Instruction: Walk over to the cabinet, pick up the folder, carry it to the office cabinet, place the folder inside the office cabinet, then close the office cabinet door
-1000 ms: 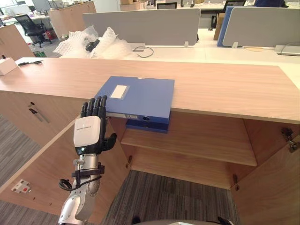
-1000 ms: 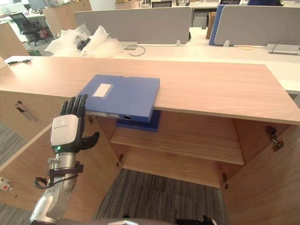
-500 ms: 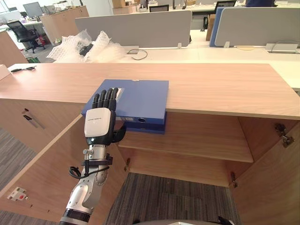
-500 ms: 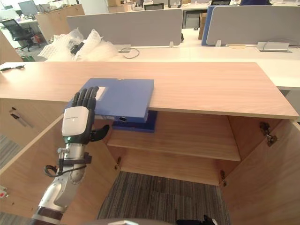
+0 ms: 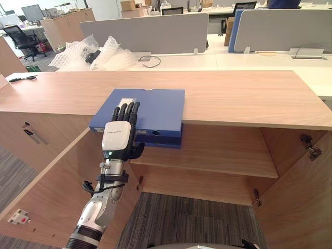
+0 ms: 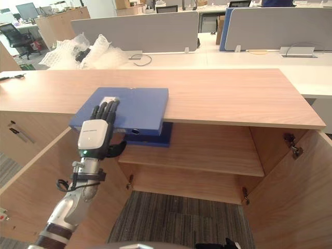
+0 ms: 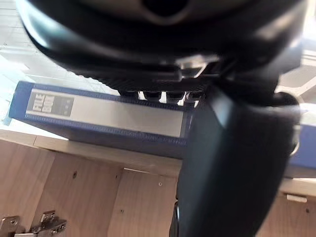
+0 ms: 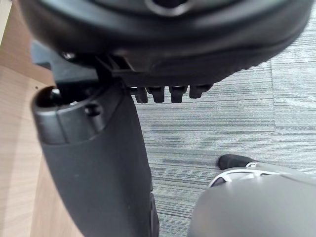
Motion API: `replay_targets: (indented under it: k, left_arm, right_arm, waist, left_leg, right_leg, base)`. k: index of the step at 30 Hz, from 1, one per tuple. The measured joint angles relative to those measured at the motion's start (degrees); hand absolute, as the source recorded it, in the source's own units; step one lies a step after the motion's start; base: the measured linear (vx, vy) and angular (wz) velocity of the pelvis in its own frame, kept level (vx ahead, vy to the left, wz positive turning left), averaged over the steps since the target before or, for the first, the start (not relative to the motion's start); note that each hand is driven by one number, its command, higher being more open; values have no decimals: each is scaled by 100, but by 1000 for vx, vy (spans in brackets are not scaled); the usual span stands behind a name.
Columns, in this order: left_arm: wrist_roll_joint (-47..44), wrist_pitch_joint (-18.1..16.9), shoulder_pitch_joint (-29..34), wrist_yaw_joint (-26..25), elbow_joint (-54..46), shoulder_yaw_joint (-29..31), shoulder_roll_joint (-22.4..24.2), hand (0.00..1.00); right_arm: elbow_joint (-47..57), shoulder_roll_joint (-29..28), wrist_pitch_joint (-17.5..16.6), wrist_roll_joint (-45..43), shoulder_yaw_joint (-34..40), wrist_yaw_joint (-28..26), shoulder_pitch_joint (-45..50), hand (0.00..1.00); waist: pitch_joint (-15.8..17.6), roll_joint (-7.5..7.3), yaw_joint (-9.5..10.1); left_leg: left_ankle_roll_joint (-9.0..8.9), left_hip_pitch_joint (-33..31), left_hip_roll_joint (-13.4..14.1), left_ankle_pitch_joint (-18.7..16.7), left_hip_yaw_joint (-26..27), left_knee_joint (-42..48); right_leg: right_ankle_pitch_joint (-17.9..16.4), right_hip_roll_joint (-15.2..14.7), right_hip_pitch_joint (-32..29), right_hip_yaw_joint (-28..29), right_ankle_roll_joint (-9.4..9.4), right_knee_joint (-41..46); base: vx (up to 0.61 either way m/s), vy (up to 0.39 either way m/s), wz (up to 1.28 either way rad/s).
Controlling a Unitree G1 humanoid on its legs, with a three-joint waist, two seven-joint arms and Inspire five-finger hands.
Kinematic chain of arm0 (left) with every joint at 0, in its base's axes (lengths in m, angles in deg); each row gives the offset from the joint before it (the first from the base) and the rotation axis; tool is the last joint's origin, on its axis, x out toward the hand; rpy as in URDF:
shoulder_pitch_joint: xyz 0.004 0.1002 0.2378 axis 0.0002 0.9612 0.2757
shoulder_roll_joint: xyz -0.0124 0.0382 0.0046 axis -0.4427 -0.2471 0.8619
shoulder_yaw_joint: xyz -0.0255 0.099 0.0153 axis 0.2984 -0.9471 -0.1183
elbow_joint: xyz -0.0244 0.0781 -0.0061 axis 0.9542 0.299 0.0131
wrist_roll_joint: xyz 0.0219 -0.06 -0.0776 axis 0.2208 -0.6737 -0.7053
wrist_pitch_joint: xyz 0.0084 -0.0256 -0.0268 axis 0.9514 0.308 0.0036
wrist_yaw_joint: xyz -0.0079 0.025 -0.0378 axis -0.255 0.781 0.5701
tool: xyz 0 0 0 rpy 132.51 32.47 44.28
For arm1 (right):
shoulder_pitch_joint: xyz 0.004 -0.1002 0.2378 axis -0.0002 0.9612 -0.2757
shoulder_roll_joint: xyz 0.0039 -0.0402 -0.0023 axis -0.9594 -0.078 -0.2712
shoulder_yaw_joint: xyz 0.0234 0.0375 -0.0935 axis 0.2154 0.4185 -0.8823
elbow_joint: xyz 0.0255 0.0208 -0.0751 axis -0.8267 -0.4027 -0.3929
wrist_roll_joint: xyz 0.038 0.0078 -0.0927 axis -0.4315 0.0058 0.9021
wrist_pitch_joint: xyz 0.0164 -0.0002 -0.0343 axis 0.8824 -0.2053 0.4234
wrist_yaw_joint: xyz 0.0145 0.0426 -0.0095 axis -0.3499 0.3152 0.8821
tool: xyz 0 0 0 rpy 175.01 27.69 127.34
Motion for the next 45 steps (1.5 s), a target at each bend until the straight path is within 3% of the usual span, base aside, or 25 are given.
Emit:
replay_targets:
  k: [8,16,17,25,31,36,42,45]
  left_arm:
    - [-12,223,-449,-3,700,-3,48,100]
    - [-35,219,-1033,12,1183,-199,-119,100]
    - [-32,181,-1104,22,1183,-277,-203,0]
    - [-34,89,-1581,-5,1165,-504,-313,0]
    - [-28,56,-1664,-245,864,-549,-414,0]
    - [5,-18,-1704,-238,917,-568,-404,0]
    - [150,-14,-1704,-278,1146,-567,-374,0]
    - [218,26,-1653,-315,1139,-421,-112,0]
  right_arm:
    - [0,-4,5,0,-1,0,-7,100]
    - [-1,-12,7,1,-4,-1,-11,100]
    - [-2,-15,8,0,-3,0,-10,100]
    - [-5,-24,11,0,11,0,-16,100]
    - [-5,-26,18,1,19,2,-43,100]
    - [-10,-29,18,1,20,6,-54,100]
    - [-10,-31,18,1,20,10,-57,100]
    - [-9,-47,16,1,22,40,-56,100]
  waist:
    - [-1,-13,-13]
    - [-4,-21,-83]
    - [-3,-26,-99]
    - [-6,-30,-173]
    - [-33,-46,-158]
    - [-48,-23,-257]
    - [-31,-48,-286]
    - [-22,-63,-278]
  left_leg:
    - [0,26,15,0,100,0]
    - [8,52,14,-5,144,-19]
    - [9,52,13,-6,151,-18]
    - [10,56,14,-6,174,3]
    - [10,83,10,-6,171,0]
    - [11,90,14,-8,174,-22]
    - [6,96,13,-21,206,-20]
    - [6,115,10,-26,231,-21]
  right_leg:
    - [30,4,-23,93,-2,-2]
    - [90,-6,-23,150,24,-42]
    - [98,-8,-24,156,27,-51]
    - [113,-1,-23,177,27,-63]
    - [114,-10,-3,173,27,-61]
    - [117,-8,-1,179,32,-72]
    - [118,-7,4,202,33,-93]
    - [119,-13,15,229,36,-103]
  base:
    - [-12,7,-5]
    - [-29,14,-4]
    - [-19,11,-4]
    - [-3,2,-1]
    - [0,0,0]
    - [-13,4,-1]
    - [0,0,-1]
    - [0,0,-3]
